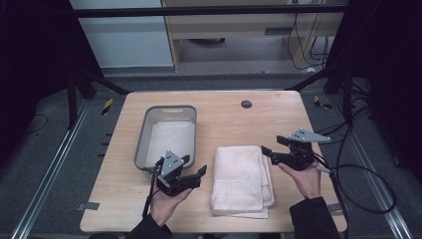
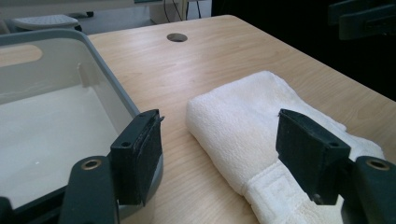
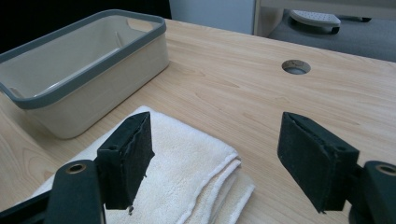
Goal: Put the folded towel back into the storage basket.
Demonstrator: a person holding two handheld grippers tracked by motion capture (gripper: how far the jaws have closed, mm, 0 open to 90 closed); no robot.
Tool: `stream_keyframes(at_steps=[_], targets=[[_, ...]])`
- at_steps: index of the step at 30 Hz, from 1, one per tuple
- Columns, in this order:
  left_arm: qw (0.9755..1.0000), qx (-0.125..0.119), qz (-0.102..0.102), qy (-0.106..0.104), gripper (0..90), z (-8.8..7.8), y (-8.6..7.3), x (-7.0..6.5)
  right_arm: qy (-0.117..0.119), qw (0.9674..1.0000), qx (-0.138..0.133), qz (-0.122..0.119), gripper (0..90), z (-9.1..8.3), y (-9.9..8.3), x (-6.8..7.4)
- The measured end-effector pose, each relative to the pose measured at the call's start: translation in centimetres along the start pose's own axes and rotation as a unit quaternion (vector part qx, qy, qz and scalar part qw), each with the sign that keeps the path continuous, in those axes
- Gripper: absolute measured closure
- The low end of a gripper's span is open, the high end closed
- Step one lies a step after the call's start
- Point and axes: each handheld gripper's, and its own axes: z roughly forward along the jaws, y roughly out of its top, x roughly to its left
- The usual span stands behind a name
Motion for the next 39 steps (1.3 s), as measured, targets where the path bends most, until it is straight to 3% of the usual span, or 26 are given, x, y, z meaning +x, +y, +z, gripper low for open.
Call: stream_keyframes(at_steps=[3, 8, 10, 19, 22, 29, 39], targets=[[1.0000, 0.005, 0.003, -0.003, 30.4, 0.3, -0.3, -0.4, 0.016, 0.9997, 0.003, 0.017, 27.7, 0.3, -0.4, -0.2], [0.9998, 0.015, 0.011, -0.007, 30.1, 0.7, -0.7, -1.0, 0.009, 0.9996, 0.014, 0.025, 28.3, 0.5, -1.0, -0.7], [0.9997, 0.020, 0.013, -0.008, 30.1, 0.9, -0.9, -1.2, -0.001, 0.9995, 0.025, 0.020, 27.2, 0.8, -1.1, -0.5], [0.9984, 0.050, 0.024, -0.014, 30.0, 2.2, -2.2, -2.0, -0.007, 0.9985, 0.054, 0.004, 30.4, 1.8, -1.7, -0.2], [0.9978, 0.058, 0.026, -0.017, 30.0, 2.7, -2.7, -2.3, -0.001, 0.9983, 0.055, 0.019, 30.4, 2.2, -2.2, -0.4], [0.9964, 0.076, 0.030, -0.022, 29.8, 3.6, -3.7, -2.8, -0.014, 0.9973, 0.070, 0.016, 28.0, 3.0, -3.0, -0.8], [0.9946, 0.092, 0.040, -0.024, 29.6, 4.6, -4.6, -3.6, -0.013, 0.9959, 0.088, 0.015, 25.5, 4.0, -3.5, -0.7]])
